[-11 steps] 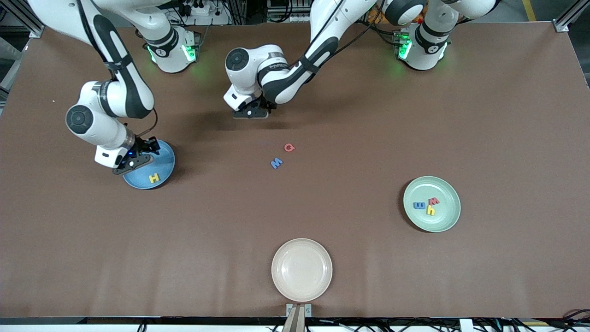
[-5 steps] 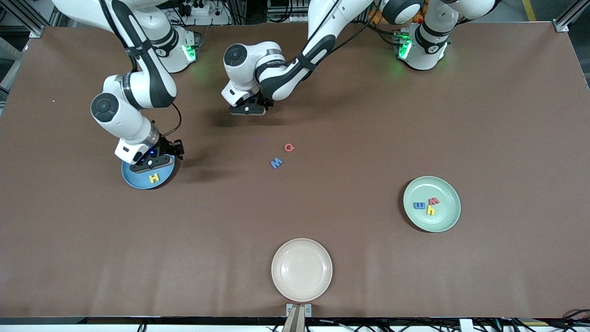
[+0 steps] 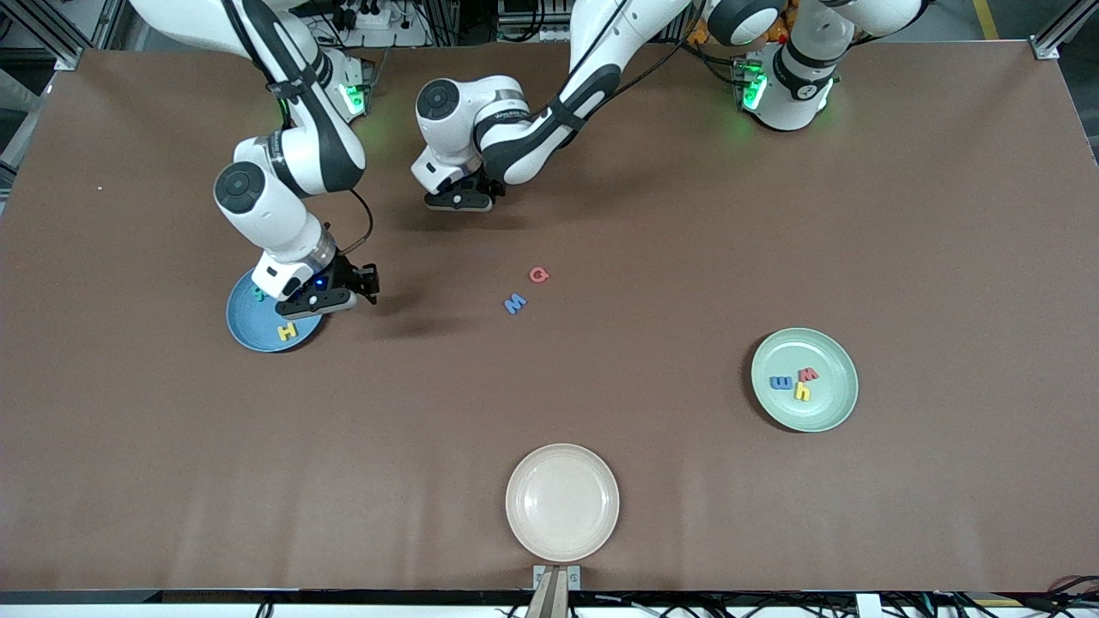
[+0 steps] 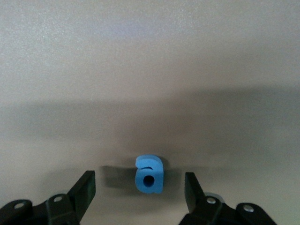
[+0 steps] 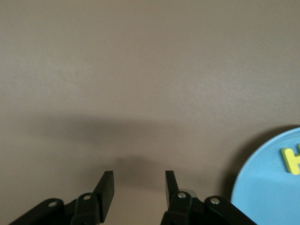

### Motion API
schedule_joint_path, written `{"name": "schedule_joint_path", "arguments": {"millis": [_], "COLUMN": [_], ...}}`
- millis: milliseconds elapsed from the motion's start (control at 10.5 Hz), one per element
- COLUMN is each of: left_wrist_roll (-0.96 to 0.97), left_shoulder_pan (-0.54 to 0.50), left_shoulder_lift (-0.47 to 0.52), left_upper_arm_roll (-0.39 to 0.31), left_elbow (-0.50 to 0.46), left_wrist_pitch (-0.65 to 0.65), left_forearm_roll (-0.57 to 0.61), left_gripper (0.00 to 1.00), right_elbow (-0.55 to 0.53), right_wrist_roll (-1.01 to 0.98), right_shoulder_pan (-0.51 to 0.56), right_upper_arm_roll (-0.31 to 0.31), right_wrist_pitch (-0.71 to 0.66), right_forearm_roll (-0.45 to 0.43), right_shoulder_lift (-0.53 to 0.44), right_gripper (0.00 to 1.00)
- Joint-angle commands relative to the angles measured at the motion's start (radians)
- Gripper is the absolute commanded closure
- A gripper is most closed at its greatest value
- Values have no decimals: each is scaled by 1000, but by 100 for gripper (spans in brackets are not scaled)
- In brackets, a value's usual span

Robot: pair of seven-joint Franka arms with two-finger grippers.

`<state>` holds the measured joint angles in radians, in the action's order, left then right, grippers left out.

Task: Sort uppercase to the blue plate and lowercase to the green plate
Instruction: 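Grasp the blue a with the left gripper while the right gripper reaches the W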

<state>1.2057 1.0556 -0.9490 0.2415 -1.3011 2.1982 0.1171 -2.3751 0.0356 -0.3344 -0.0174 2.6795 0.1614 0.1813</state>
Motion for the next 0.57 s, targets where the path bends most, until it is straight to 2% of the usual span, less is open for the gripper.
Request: {"name": "schedule_joint_path", "arguments": {"millis": [0, 95, 285, 380, 474], "left_wrist_roll": [15, 15, 20, 23, 25], "left_shoulder_pan": [7, 7, 7, 7, 9], "left_shoulder_lift": [-17, -20, -24, -27, -28], "left_upper_arm_roll": [-2, -4, -2, -2, -2], "left_elbow": [26, 26, 26, 26, 26], "left_wrist_pitch": [3, 5, 8, 8, 9], "left_forearm_roll": [21, 21, 21, 21, 21], "left_gripper": [32, 35, 36, 37, 40], "right_elbow": [43, 51, 89, 106, 120], "right_wrist_roll": [27, 35, 56, 61, 70], "right_shoulder_pan": [-9, -9, -12, -29, -37], "right_upper_arm_roll": [8, 10, 16, 16, 16], "right_wrist_pitch": [3, 3, 5, 5, 5], "right_forearm_roll": [26, 26, 26, 24, 18], "right_shoulder_lift": [33, 39, 76, 87, 102], "right_gripper": [55, 57, 57, 55, 43]}}
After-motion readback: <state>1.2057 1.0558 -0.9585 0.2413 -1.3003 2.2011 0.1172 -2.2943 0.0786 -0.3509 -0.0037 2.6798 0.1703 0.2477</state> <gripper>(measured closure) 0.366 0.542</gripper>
